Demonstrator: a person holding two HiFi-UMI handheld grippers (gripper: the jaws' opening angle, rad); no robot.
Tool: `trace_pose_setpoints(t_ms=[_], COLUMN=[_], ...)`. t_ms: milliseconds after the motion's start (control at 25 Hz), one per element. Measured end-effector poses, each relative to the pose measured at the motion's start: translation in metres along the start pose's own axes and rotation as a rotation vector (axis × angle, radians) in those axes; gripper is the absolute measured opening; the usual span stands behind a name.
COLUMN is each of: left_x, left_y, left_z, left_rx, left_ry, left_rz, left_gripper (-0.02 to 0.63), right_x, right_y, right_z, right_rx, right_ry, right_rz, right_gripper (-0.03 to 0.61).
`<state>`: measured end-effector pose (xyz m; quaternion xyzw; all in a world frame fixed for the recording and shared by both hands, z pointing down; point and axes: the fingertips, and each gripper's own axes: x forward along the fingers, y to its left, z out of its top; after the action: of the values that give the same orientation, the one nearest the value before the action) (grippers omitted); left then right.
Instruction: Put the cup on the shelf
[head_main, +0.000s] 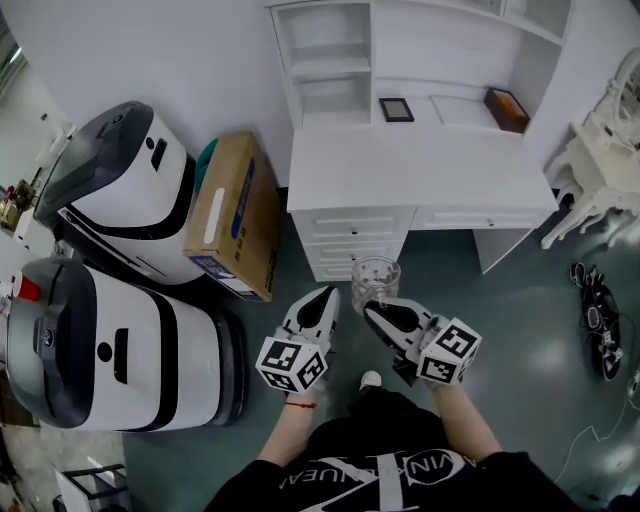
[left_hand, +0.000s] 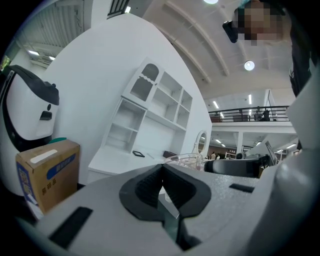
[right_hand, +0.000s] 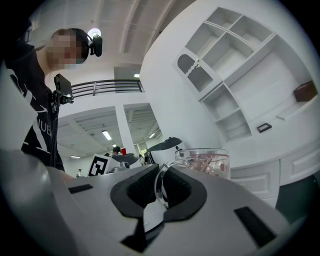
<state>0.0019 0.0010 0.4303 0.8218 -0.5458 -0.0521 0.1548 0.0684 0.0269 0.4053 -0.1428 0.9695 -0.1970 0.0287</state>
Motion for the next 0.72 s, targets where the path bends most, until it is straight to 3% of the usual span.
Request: trace_pose_setpoints(t_ms=[720], left_x=[0.088], left_y=[0.026], left_z=[0.005], left_rx=[0.012], left_ry=[0.032], left_rz=[0.01], left_gripper=[0.005], right_x=[0.018], right_y=[-0.093], right_z=[0.024], right_rx=[0.028], right_ry=[-0.011], right_rz=[-0.01], right_gripper=[0.025])
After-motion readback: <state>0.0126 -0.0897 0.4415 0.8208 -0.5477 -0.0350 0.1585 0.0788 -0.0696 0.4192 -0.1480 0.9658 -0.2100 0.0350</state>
